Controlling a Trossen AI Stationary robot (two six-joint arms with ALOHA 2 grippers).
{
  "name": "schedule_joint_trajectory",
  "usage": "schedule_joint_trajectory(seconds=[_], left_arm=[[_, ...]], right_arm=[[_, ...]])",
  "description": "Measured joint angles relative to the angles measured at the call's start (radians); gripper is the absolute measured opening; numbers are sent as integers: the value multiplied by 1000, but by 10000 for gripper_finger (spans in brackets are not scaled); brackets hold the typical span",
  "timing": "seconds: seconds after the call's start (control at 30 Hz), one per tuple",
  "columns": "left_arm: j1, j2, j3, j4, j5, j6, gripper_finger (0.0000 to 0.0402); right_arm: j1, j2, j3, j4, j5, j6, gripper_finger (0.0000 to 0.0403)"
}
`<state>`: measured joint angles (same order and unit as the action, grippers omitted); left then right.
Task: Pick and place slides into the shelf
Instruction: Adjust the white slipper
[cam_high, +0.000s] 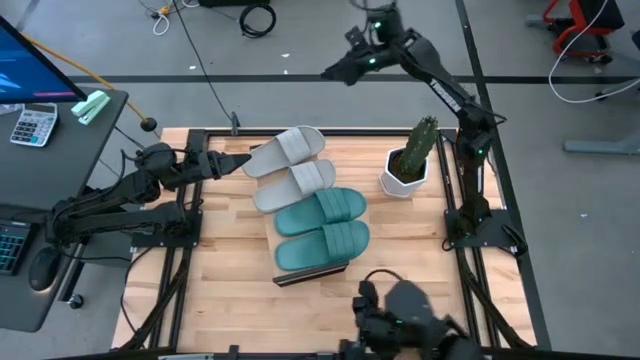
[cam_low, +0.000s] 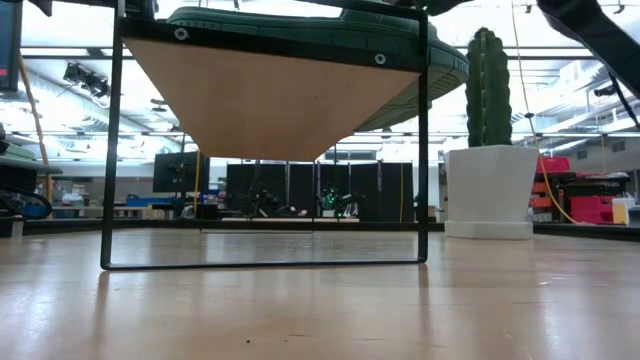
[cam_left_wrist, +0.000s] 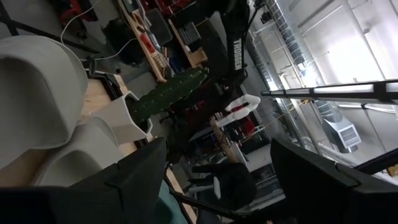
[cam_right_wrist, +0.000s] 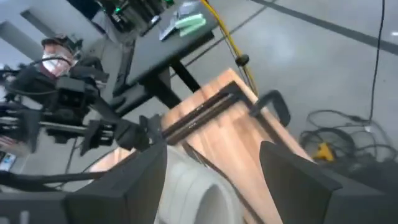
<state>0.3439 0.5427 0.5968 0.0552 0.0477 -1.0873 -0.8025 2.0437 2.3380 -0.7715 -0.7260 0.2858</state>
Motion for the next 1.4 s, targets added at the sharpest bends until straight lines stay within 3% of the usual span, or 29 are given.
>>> schedule_joint_trajectory(seconds=[0.13,0.4,0.57,0.77,0.87,1.07,1.13,1.3,1.4], left_arm=[[0,0,0,0,5,1,293],[0,0,0,-4,47,2,293],[0,0,0,-5,54,18,293],[0,0,0,-7,60,18,293],[0,0,0,-8,64,21,293],[0,0,0,-8,75,26,293],[0,0,0,-8,82,29,293],[0,0,0,-8,83,37,293],[0,0,0,-8,83,48,293]], right_arm=[[41,13,-27,-82,64,-16,264],[228,1,-24,-151,460,-236,264],[296,64,-27,-142,630,-190,264],[277,132,-29,-137,776,-107,264],[250,148,-29,-137,763,-106,264],[189,153,-28,-166,500,-44,264],[181,154,-28,-173,456,-44,264],[189,154,-28,-208,435,-83,264],[208,154,-28,-232,480,-110,264]])
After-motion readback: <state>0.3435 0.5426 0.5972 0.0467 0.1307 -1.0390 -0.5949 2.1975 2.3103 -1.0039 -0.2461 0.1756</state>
